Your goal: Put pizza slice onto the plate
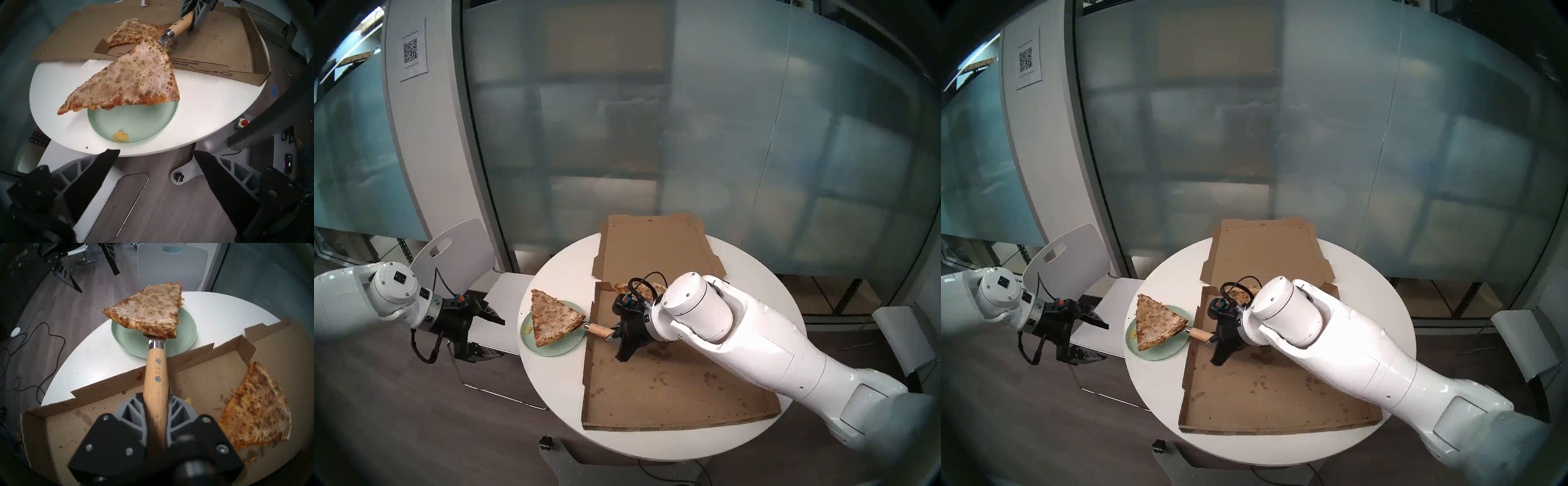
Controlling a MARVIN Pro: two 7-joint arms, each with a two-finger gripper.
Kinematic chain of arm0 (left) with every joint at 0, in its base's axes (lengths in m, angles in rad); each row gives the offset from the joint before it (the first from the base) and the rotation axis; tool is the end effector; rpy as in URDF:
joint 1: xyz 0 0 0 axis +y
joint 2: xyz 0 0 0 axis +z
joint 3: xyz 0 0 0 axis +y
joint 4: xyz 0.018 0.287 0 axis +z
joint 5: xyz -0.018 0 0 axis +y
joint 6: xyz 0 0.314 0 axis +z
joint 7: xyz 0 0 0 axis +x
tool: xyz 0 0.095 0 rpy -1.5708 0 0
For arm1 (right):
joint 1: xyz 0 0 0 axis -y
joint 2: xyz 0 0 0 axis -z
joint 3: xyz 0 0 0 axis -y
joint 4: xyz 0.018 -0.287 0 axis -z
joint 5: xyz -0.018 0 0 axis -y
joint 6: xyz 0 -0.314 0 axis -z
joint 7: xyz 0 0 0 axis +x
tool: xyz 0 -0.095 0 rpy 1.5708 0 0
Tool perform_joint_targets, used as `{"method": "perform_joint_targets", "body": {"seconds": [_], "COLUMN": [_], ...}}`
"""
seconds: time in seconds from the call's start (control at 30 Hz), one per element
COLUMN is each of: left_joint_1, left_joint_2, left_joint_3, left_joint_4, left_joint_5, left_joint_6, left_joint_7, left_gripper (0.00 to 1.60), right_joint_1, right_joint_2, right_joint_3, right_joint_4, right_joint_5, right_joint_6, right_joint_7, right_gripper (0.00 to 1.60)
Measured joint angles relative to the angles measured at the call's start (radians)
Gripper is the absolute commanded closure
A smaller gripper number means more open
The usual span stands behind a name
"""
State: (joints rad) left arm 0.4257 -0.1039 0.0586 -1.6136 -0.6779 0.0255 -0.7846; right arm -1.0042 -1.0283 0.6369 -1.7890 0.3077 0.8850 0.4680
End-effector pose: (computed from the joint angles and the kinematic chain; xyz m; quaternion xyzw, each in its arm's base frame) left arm 0.3488 0.2057 -0.2422 0.7672 -0.5565 0.2910 0.1306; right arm 0.3782 0.1594 -0.2516 -0.7607 -0.5405 -0.3258 0.1520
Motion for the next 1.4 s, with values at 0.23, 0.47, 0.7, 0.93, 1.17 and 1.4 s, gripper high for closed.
{"method": "perform_joint_targets", "body": {"seconds": [0.23, 0.47, 0.7, 0.93, 1.17, 1.4], "left_joint_1": [-0.002, -0.004, -0.008, -0.012, -0.014, -0.018], "left_joint_2": [0.001, 0.001, 0.002, 0.002, 0.002, 0.003], "left_joint_3": [0.004, 0.008, 0.012, 0.017, 0.022, 0.026], "left_joint_4": [-0.008, -0.015, -0.018, -0.019, -0.018, -0.017], "left_joint_5": [0.0, 0.001, 0.003, 0.005, 0.01, 0.013], "left_joint_6": [-0.001, -0.001, -0.001, 0.0, 0.0, 0.0], "left_joint_7": [0.003, 0.003, 0.003, 0.003, 0.006, 0.008], "left_gripper": [0.0, 0.0, 0.0, 0.0, 0.0, 0.0], "right_joint_1": [0.013, 0.022, 0.035, 0.051, 0.065, 0.075], "right_joint_2": [-0.002, -0.002, -0.002, -0.003, -0.006, -0.007], "right_joint_3": [-0.02, -0.028, -0.048, -0.089, -0.112, -0.114], "right_joint_4": [0.0, -0.002, -0.001, 0.012, 0.025, 0.033], "right_joint_5": [-0.037, -0.065, -0.105, -0.145, -0.172, -0.194], "right_joint_6": [-0.005, -0.005, -0.008, -0.015, -0.019, -0.031], "right_joint_7": [-0.003, -0.008, -0.017, -0.018, -0.018, -0.018], "right_gripper": [1.6, 1.6, 1.6, 1.6, 1.6, 1.6]}}
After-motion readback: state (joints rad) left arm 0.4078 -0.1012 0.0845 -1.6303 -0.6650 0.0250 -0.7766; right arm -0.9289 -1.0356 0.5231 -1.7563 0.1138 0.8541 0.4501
